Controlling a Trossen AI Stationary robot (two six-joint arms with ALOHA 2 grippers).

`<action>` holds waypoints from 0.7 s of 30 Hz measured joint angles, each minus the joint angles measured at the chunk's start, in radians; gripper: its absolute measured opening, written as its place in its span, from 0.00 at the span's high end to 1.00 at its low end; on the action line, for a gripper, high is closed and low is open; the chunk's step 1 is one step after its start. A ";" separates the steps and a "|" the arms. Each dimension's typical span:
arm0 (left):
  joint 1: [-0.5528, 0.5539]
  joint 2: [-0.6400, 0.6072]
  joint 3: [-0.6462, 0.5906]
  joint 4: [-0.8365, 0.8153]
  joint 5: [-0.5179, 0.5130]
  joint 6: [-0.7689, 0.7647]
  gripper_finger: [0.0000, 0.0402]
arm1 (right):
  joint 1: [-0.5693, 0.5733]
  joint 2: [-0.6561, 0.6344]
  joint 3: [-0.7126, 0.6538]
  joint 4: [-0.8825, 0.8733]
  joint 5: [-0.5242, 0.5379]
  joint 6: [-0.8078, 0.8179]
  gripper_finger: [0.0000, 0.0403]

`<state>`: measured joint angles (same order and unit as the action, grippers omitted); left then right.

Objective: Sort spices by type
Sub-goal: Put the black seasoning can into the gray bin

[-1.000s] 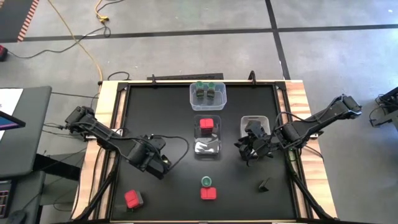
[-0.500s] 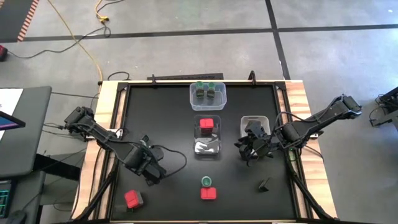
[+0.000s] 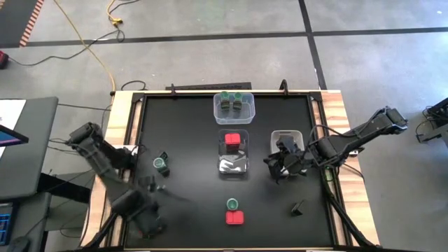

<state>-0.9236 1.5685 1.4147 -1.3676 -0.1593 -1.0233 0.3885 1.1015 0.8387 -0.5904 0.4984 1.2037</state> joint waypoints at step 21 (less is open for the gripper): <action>-0.295 -0.013 -0.012 0.185 -0.003 -0.200 0.25 | -0.039 0.000 0.000 -0.003 0.000 -0.007 0.54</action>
<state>-1.2186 1.5555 1.4025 -1.1822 -0.1618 -1.2234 0.3500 1.1011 0.8387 -0.5938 0.4988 1.1969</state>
